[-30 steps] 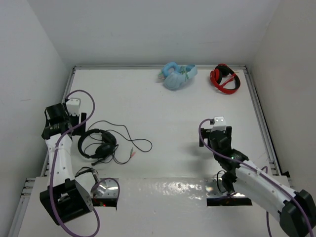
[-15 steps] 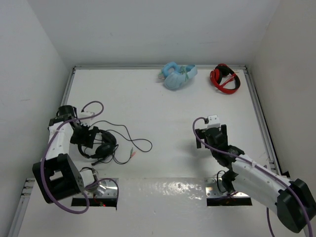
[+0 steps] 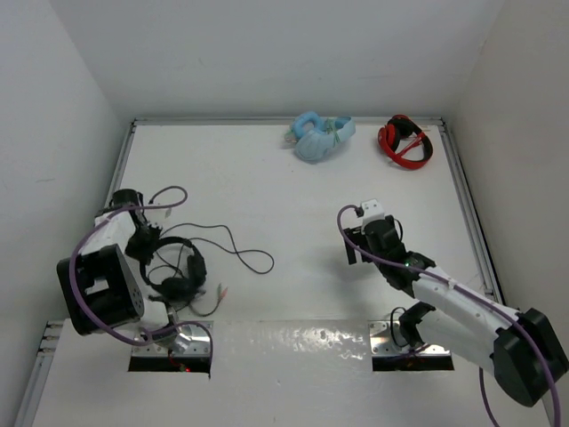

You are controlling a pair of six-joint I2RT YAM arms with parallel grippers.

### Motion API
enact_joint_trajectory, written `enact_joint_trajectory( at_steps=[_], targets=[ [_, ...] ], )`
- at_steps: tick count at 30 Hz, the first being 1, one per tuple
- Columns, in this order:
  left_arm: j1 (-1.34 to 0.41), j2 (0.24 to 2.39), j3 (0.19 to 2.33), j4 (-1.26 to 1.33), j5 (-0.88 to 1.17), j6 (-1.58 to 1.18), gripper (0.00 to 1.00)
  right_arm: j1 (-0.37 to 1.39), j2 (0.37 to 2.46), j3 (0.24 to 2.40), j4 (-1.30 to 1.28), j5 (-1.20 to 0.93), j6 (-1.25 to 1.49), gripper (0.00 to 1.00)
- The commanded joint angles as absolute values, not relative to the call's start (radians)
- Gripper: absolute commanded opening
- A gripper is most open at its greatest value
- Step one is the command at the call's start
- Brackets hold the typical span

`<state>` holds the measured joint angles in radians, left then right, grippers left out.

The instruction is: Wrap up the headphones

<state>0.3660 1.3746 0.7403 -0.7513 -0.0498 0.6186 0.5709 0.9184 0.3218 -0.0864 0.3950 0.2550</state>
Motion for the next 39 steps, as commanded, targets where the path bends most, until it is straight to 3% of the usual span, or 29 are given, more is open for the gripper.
enact_joint_trajectory(
  at_steps=[1, 8, 16, 20, 26, 30, 35, 39],
  targets=[
    [0.360, 1.335, 0.865, -0.830, 0.161, 0.699, 0.00, 0.572, 0.965, 0.393, -0.032, 0.261, 0.200, 0.87],
    [0.342, 1.425, 1.254, -0.931, 0.601, 0.566, 0.00, 0.575, 1.133, 0.659, -0.061, -0.032, 0.066, 0.86],
    [0.285, 1.532, 1.572, -0.716, 0.687, -0.045, 0.00, 0.575, 1.213, 0.942, -0.012, -0.089, 0.020, 0.90],
    [0.264, 1.577, 1.692, -0.577, 0.678, -0.316, 0.00, 0.575, 1.268, 1.083, -0.005, -0.127, 0.008, 0.92],
    [0.166, 1.693, 1.897, -0.629, 0.505, -0.507, 0.00, 0.589, 1.419, 1.164, 0.159, -0.256, 0.044, 0.93],
    [0.104, 1.739, 1.954, -0.640, 0.387, -0.574, 0.00, 0.663, 1.569, 1.218, 0.305, -0.305, 0.049, 0.89],
    [0.089, 1.808, 2.068, -0.692, 0.296, -0.601, 0.00, 0.741, 1.802, 1.327, 0.526, -0.295, 0.102, 0.95],
    [0.071, 1.836, 2.100, -0.715, 0.269, -0.606, 0.00, 0.741, 1.966, 1.423, 0.656, -0.167, 0.268, 0.94]
  ],
)
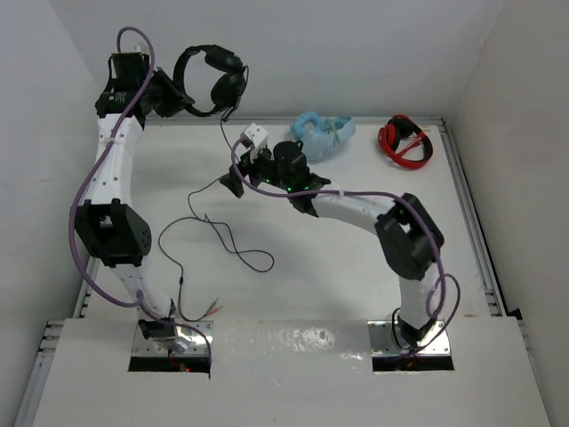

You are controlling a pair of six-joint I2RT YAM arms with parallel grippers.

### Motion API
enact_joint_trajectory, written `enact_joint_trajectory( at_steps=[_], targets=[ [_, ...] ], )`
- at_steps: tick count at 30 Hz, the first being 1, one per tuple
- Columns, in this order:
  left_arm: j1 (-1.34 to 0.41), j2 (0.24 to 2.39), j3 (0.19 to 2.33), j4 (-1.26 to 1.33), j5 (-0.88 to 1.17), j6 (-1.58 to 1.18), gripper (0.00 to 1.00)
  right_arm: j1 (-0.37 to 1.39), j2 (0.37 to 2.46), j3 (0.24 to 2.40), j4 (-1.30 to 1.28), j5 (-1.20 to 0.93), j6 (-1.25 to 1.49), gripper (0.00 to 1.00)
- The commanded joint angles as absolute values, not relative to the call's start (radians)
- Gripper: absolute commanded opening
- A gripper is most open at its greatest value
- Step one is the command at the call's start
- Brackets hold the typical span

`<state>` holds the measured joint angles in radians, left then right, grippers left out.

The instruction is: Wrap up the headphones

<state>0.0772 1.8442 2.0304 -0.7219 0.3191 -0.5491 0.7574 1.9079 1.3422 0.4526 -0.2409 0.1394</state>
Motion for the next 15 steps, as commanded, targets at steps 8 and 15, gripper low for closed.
enact_joint_trajectory(
  at_steps=[8, 15],
  targets=[
    [0.058, 1.870, 2.069, -0.715, 0.282, -0.618, 0.00, 0.741, 2.206, 1.594, 0.778, 0.126, 0.439, 0.69],
    [0.058, 1.882, 2.031, -0.647, 0.158, -0.522, 0.00, 0.741, 2.108, 1.542, 0.669, 0.042, 0.364, 0.00]
  ],
)
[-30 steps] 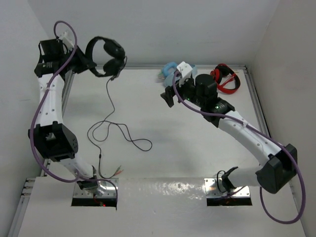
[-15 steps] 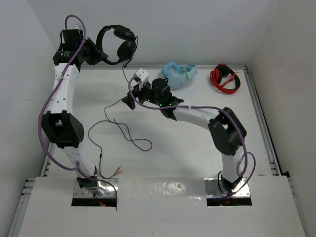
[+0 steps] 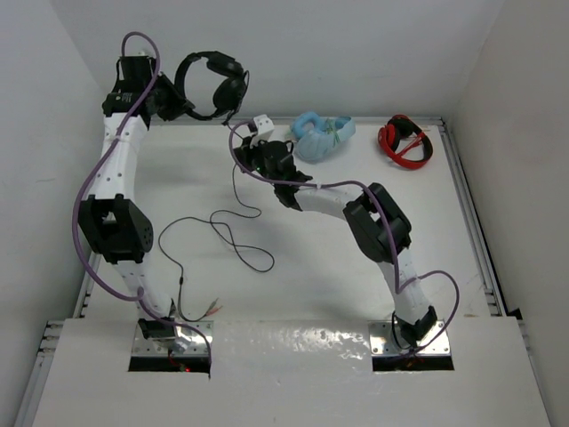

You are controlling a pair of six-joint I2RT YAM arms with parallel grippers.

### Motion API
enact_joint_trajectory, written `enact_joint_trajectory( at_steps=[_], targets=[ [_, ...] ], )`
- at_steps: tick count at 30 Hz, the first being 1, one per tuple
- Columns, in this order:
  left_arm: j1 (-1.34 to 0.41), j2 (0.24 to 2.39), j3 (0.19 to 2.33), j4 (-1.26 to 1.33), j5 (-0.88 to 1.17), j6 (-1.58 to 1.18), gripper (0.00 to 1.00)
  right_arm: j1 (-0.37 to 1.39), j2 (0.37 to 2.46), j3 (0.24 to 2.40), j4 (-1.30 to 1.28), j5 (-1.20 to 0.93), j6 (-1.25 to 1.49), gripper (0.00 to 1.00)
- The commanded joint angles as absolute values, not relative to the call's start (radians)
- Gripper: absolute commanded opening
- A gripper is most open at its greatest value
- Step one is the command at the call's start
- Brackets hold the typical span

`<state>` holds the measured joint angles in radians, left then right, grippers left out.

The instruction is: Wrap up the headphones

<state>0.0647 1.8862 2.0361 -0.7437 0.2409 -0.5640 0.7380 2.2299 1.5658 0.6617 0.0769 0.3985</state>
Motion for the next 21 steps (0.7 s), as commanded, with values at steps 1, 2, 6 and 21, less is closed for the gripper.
enact_joint_trajectory(
  at_steps=[1, 2, 6, 21],
  targets=[
    [0.060, 1.887, 2.026, -0.620, 0.082, -0.452, 0.00, 0.742, 2.077, 1.534, 0.625, -0.030, 0.335, 0.00],
    [0.055, 1.894, 2.019, -0.605, 0.030, -0.346, 0.00, 0.745, 2.018, 1.548, 0.472, -0.066, 0.275, 0.00],
    [0.040, 1.913, 1.985, -0.511, -0.012, -0.105, 0.00, 0.753, 1.945, 1.745, -0.108, -0.196, 0.076, 0.00],
    [-0.207, 1.921, 1.937, -0.716, -0.081, 0.526, 0.00, 0.719, 1.890, 2.025, -0.460, 0.300, -0.284, 0.00]
  ],
)
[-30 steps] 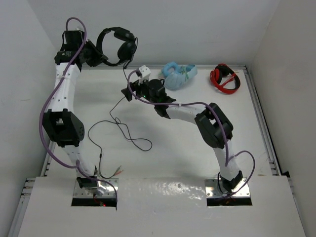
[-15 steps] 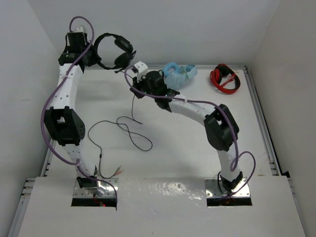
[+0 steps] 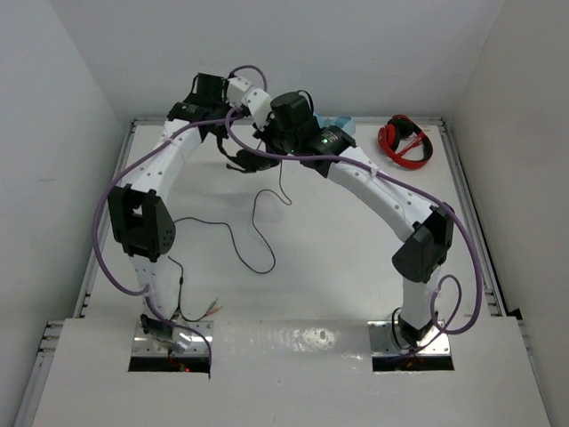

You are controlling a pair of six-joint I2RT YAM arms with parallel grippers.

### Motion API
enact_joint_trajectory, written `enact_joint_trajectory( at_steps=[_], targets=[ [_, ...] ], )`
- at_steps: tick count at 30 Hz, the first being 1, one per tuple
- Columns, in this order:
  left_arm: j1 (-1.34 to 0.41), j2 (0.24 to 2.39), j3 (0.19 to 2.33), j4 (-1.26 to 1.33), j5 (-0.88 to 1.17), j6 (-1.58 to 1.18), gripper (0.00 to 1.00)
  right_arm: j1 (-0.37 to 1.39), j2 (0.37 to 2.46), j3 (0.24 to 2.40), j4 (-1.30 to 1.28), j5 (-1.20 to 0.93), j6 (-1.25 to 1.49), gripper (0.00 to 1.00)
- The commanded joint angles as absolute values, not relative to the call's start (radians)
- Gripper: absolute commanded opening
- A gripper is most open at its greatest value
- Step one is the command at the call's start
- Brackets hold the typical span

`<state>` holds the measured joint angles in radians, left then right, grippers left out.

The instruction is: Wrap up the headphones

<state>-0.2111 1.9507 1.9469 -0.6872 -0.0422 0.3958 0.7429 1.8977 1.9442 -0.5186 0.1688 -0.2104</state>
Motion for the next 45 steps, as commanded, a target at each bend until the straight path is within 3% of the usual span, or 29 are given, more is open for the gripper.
enact_joint_trajectory(
  at_steps=[1, 5, 8, 12, 16, 23, 28, 30, 37, 42, 45],
  targets=[
    [-0.222, 1.919, 1.936, -0.718, -0.080, 0.514, 0.00, 0.718, 1.894, 2.029, -0.459, 0.323, -0.291, 0.00],
    [-0.242, 1.902, 1.959, -0.752, -0.035, 0.474, 0.00, 0.709, 1.881, 1.984, -0.437, 0.418, -0.314, 0.00],
    [-0.271, 1.899, 1.960, -0.799, -0.006, 0.506, 0.00, 0.631, 1.870, 1.939, -0.404, 0.457, -0.214, 0.12],
    [-0.284, 1.896, 1.985, -0.877, 0.145, 0.482, 0.00, 0.511, 1.836, 1.794, -0.254, 0.355, -0.060, 0.00],
    [-0.310, 1.899, 2.042, -0.985, 0.280, 0.439, 0.00, 0.508, 1.825, 1.727, -0.092, 0.275, -0.031, 0.00],
    [-0.311, 1.876, 2.029, -1.026, 0.377, 0.391, 0.00, 0.491, 1.824, 1.743, -0.072, 0.269, 0.028, 0.00],
    [-0.314, 1.871, 2.029, -1.025, 0.452, 0.365, 0.00, 0.477, 1.828, 1.707, -0.069, 0.236, 0.069, 0.07],
    [-0.318, 1.874, 2.029, -1.014, 0.446, 0.357, 0.00, 0.472, 1.833, 1.715, -0.067, 0.218, 0.065, 0.04],
    [-0.336, 1.934, 2.019, -0.916, 0.112, 0.227, 0.00, 0.518, 1.790, 1.796, -0.095, 0.071, -0.102, 0.00],
    [-0.336, 1.967, 2.031, -0.841, 0.103, 0.117, 0.00, 0.716, 1.738, 1.706, -0.019, 0.201, -0.329, 0.00],
    [-0.336, 1.967, 2.020, -0.792, 0.130, 0.043, 0.00, 0.770, 1.756, 1.704, -0.020, 0.227, -0.333, 0.00]
  ],
)
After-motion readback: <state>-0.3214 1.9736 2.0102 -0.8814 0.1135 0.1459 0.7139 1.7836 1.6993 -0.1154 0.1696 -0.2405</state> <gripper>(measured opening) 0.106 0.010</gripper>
